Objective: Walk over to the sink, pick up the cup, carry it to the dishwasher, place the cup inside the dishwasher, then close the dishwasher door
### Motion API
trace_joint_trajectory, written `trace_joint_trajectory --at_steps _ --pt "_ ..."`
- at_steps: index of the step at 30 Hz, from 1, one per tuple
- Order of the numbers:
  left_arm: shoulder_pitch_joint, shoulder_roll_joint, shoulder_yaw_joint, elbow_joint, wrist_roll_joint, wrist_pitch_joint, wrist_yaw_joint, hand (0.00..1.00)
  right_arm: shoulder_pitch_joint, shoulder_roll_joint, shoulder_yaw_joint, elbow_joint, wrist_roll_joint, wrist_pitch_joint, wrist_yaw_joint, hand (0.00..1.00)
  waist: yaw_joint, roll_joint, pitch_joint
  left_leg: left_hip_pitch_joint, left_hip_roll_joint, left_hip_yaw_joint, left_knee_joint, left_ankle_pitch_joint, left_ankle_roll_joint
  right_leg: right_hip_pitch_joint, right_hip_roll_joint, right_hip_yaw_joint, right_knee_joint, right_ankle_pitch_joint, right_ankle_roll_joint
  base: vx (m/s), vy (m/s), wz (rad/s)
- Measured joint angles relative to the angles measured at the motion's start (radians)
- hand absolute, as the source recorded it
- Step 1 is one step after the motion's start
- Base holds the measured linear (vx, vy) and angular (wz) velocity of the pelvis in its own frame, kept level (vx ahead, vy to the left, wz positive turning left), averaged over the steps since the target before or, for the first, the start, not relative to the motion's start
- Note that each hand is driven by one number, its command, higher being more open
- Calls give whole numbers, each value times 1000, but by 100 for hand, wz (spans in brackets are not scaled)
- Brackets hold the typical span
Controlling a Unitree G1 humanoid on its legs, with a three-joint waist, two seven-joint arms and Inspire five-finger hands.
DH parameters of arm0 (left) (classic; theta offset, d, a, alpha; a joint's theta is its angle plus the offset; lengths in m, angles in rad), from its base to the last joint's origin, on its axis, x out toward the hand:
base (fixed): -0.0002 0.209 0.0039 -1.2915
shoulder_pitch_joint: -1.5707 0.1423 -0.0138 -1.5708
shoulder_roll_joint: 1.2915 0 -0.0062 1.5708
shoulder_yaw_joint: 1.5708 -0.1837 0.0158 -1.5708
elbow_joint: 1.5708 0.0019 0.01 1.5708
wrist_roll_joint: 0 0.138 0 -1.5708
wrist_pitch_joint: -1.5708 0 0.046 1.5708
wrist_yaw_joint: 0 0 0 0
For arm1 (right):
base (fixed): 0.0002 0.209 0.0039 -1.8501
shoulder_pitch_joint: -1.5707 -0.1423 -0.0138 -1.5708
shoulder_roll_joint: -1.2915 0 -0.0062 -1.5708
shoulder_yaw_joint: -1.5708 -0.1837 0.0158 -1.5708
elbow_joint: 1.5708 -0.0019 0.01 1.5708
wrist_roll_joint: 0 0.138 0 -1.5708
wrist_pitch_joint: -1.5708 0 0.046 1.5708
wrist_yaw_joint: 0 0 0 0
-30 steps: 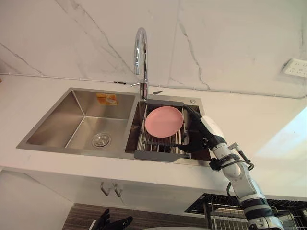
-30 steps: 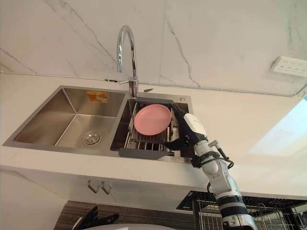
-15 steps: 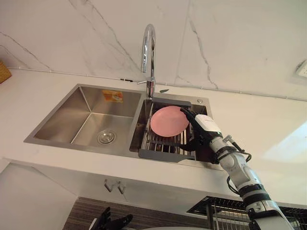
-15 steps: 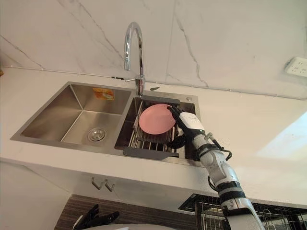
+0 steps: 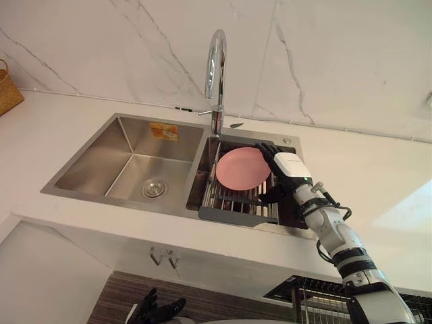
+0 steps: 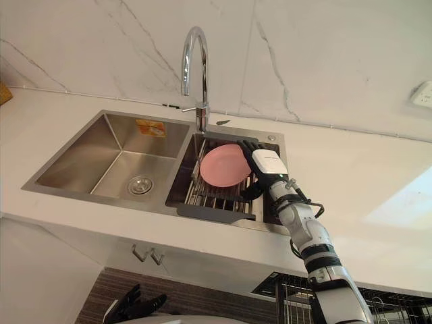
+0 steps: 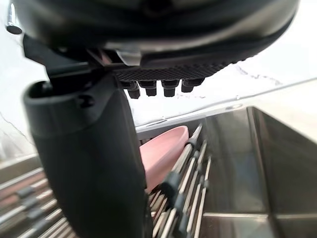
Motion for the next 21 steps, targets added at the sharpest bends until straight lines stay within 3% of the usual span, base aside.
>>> trace_joint_trajectory --at_steps 9,21 --pt "3 -1 0 -7 0 2 -4 100 -36 -8 13 41 -70 2 -9 100 8 0 3 -4 -1 -6 4 1 0 1 -1 -6 -1 1 1 -3 1 1" --pt "3 -2 0 -22 0 2 -9 100 -78 -12 52 81 -188 23 -92 100 17 -1 22 -17 -3 -19 2 2 1 -2 -1 -21 -8 1 1 1 0 3"
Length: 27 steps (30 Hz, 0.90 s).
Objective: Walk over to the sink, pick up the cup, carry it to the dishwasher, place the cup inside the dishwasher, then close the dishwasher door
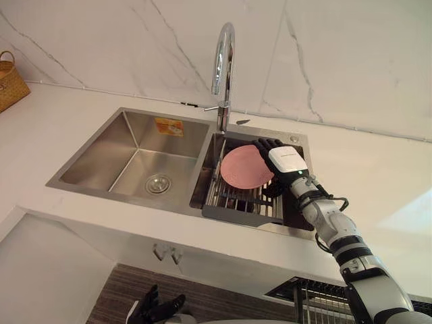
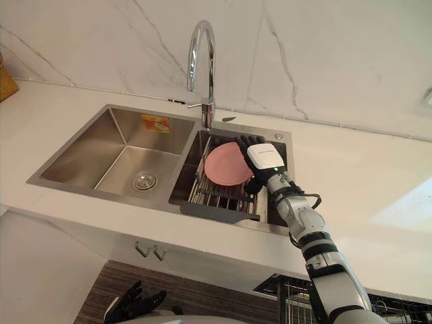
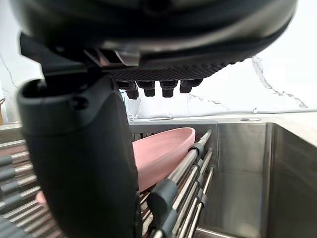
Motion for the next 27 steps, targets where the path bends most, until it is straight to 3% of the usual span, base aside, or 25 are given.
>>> trace_joint_trajectory --at_steps 10,11,21,27 --pt "0 1 -4 -20 0 0 -10 100 -37 -4 21 51 -7 26 -21 100 22 -3 8 -14 -3 -11 3 1 1 -6 -2 -10 -3 3 4 0 1 2" --pt "0 1 -4 -20 -1 0 -10 100 -39 -4 21 53 -7 26 -21 0 22 -3 8 -14 -3 -11 3 1 1 -6 -3 -10 -3 3 4 -18 7 4" --pt "0 4 -7 -23 -11 -1 -16 100 -71 -5 49 108 41 56 10 0 25 -5 17 -32 -12 -11 3 6 7 -24 -11 -9 1 5 7 -15 4 0" --pt "-1 8 -8 -29 -19 -2 -21 100 -122 -23 49 101 93 45 2 0 28 -10 28 -31 -12 -10 3 6 7 -25 -11 -6 3 5 7 -1 1 -1"
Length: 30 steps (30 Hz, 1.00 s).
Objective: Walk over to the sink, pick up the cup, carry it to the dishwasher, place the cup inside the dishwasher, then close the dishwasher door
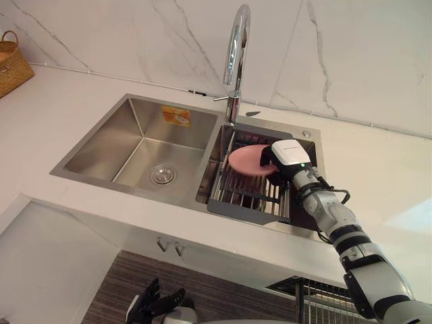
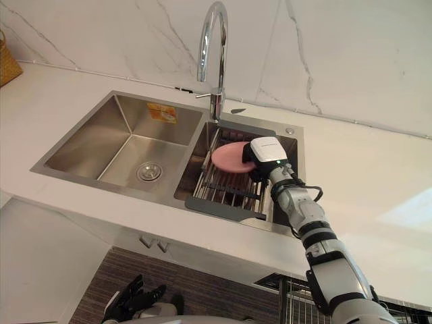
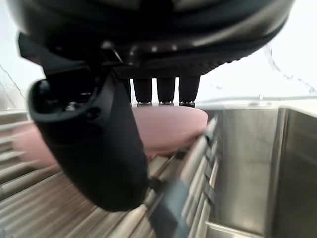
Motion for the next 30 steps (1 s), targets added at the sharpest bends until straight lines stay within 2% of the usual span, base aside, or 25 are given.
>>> trace_joint_trajectory --at_steps 4,15,20,30 --pt "-10 3 -1 -4 -1 1 -13 100 -16 0 -3 1 27 6 6 0 19 -4 8 -3 1 0 0 0 0 -3 0 0 0 0 0 0 0 0" --pt "-11 11 -1 -14 -11 1 -17 100 -22 3 -2 -1 69 4 7 0 20 -19 18 -10 1 6 0 0 0 -17 -2 7 9 0 0 -2 0 0" --pt "-11 11 -2 -14 -21 0 -19 100 -21 1 -3 -33 109 -22 2 0 18 -19 18 -20 1 22 0 0 0 -40 -4 24 12 4 0 -9 7 -9" --pt "-10 13 0 -4 -19 -13 -17 100 199 27 -83 -468 185 -78 3 0 -21 -18 17 10 8 62 1 -1 0 -30 -5 61 14 7 3 12 1 -10"
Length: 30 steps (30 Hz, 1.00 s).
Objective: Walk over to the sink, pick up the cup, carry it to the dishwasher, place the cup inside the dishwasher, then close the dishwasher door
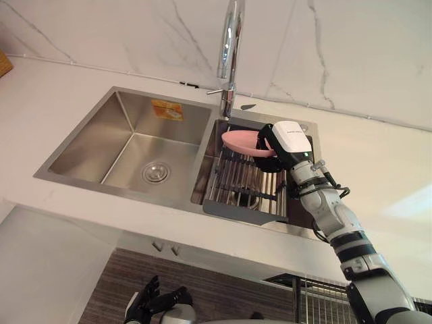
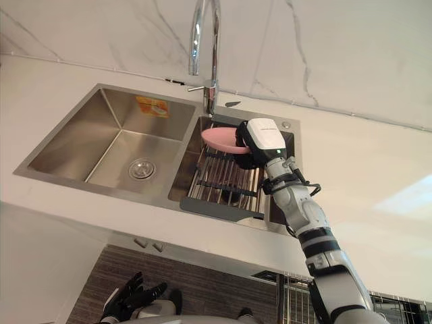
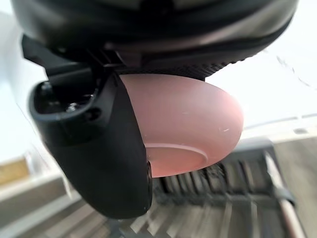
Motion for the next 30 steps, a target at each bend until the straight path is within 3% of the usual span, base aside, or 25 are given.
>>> trace_joint_trajectory --at_steps 7,11,25,28,30 --pt "1 -1 9 47 0 -29 4 100 190 18 -87 -270 40 -43 1 0 -39 4 -7 25 13 43 -1 -6 -5 1 10 39 -2 6 -9 -68 -6 -19" --pt "9 -1 9 82 0 -40 7 100 318 30 -154 -363 42 -74 -19 0 -59 9 -46 38 19 71 -1 -9 -5 0 22 65 -8 12 -15 -59 -6 -19" --pt "20 -14 9 148 38 -46 29 100 570 116 -327 -406 82 -129 -52 0 -128 58 -101 47 48 102 -4 -22 -25 5 56 89 -37 24 -28 -18 -9 -7" --pt "23 -21 10 153 39 -56 29 100 591 138 -325 -410 98 -137 -52 0 -126 67 -105 43 56 107 18 -33 -34 -4 64 113 -37 24 -30 35 -7 -14" --pt "24 -29 20 155 38 -73 29 100 594 140 -325 -410 99 -137 -52 0 -121 66 -103 23 61 107 87 -75 -36 -10 68 137 -35 24 -32 26 4 -31"
